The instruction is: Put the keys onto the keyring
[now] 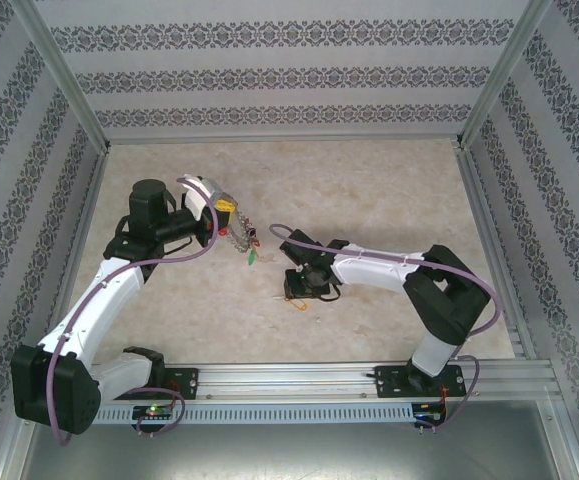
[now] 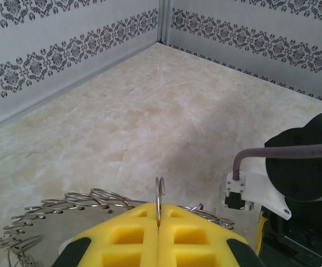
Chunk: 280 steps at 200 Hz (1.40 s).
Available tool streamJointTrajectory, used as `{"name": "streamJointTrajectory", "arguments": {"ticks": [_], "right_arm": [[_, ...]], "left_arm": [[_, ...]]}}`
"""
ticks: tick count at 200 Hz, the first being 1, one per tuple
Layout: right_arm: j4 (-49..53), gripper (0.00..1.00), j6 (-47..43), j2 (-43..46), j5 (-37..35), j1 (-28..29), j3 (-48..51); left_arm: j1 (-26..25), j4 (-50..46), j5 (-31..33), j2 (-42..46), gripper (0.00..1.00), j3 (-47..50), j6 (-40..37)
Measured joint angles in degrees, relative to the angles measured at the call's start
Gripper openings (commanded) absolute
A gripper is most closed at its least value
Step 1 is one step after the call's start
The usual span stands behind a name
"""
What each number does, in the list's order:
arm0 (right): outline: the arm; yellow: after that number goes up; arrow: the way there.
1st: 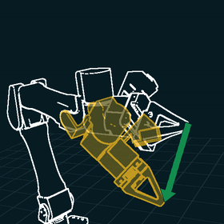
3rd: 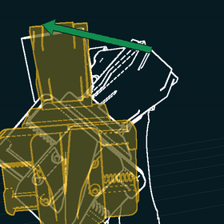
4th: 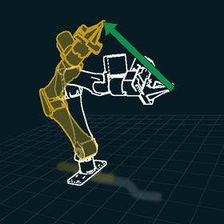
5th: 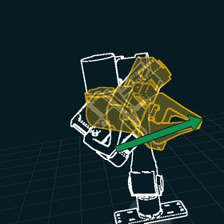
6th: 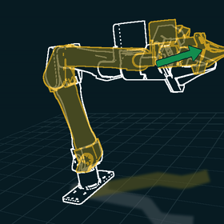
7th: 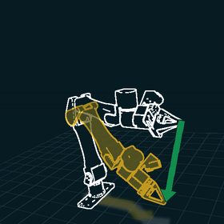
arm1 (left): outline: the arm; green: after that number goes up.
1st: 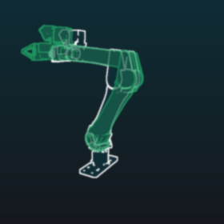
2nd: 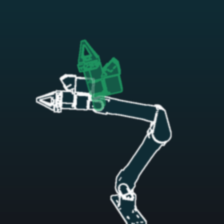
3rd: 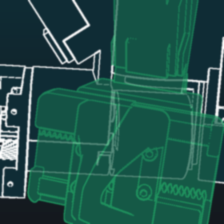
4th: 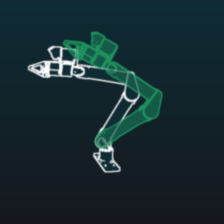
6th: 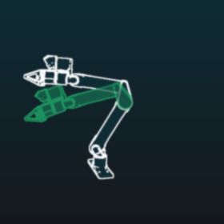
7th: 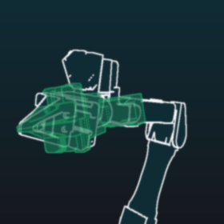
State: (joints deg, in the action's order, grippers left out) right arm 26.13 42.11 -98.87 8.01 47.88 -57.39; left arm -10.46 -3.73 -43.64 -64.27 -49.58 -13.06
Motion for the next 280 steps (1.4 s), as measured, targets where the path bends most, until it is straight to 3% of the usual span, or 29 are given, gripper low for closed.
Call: {"name": "streamJointTrajectory", "arguments": {"ticks": [77,128,185,280], "right_arm": [[0.2,0.25,0.0,-2.4,0.0,0.0,-1.1],[1.4,0.13,-0.4,-2.9,-0.6,0.0,-1.7],[1.7,0.06,-1.5,-2.5,-1.7,0.2,-1.8],[5.4,0.08,-6.9,2.3,-6.6,-3.8,-1.7]], "left_arm": [[0.0,-0.4,0.4,1.6,0.00,0.3,0.0],[0.0,-0.6,0.4,1.9,0.00,0.5,0.0],[0.0,-0.9,0.4,1.9,0.00,0.8,0.0],[0.0,-1.0,0.4,1.9,0.00,1.2,0.0]]}}
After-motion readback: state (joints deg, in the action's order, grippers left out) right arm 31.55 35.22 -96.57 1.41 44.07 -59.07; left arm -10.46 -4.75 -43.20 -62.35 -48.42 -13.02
